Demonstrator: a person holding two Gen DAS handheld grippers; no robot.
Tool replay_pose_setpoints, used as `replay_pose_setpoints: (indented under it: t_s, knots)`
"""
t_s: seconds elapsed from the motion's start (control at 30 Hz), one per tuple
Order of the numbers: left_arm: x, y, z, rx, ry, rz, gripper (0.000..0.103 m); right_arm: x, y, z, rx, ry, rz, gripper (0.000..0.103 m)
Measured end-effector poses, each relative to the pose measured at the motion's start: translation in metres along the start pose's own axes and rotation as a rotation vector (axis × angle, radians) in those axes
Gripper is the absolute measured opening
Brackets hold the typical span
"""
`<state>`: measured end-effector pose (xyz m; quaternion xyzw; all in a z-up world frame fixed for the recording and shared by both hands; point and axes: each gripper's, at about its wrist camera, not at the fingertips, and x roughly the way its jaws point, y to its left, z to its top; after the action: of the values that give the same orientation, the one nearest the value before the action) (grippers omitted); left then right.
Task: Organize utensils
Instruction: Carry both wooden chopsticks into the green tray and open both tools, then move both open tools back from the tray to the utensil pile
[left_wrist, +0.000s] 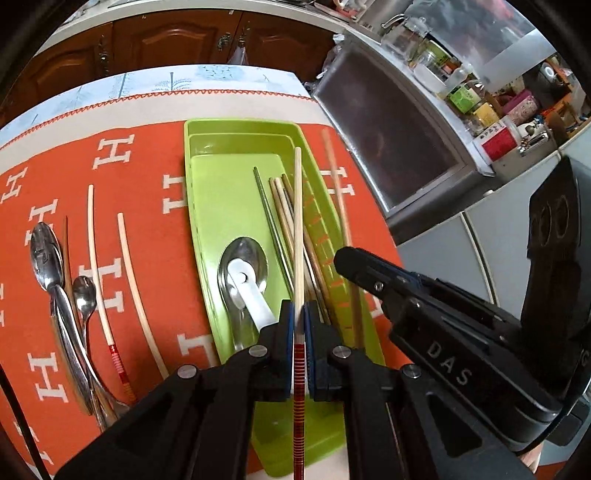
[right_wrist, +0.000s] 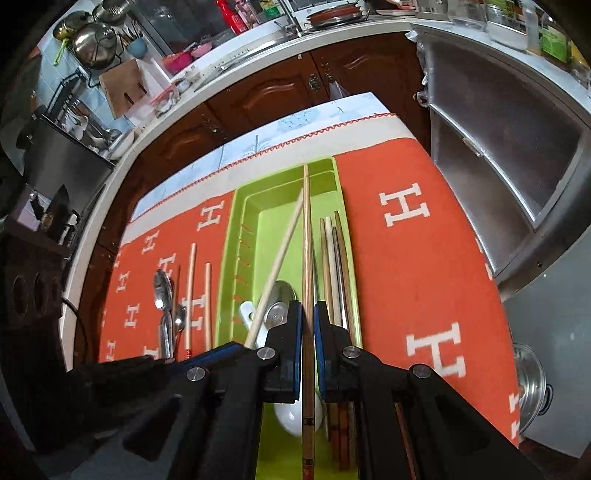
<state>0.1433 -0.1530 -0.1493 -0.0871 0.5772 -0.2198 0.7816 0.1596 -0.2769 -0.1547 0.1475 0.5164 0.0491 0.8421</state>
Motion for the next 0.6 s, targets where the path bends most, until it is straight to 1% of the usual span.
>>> replay_pose_setpoints:
  t_s: [0.2,0.3,0.4,0.47,0.5,0.57,0.6]
  knots:
    - [0.01,0.004,0.005,0.0,0.026,0.0,0.003,0.029,0.01,0.014,-0.021,0.016,-0.053,0.008]
    - [0.006,0.001,0.005,0.02,0.024,-0.003,0.004,0.031,0.013,0.012,-0.019,0.014,-0.051,0.008]
    - [-0.003,-0.002,0.003,0.041,0.001,0.015,0.011,0.026,0.013,0.01,-0.013,0.003,-0.05,0.01]
    - [-0.011,-0.002,0.001,0.058,-0.016,0.028,0.021,0.02,0.014,0.007,-0.008,-0.008,-0.05,0.011]
    - [-0.017,-0.003,0.0,0.069,-0.036,0.034,0.024,0.017,0.015,0.005,-0.008,-0.014,-0.051,0.011]
    - [-0.029,-0.002,-0.002,0.081,-0.084,0.049,0.041,0.01,0.016,0.001,-0.012,-0.025,-0.055,0.011]
    - [-0.036,-0.002,-0.003,0.085,-0.11,0.059,0.046,0.005,0.016,-0.003,-0.014,-0.028,-0.055,0.011]
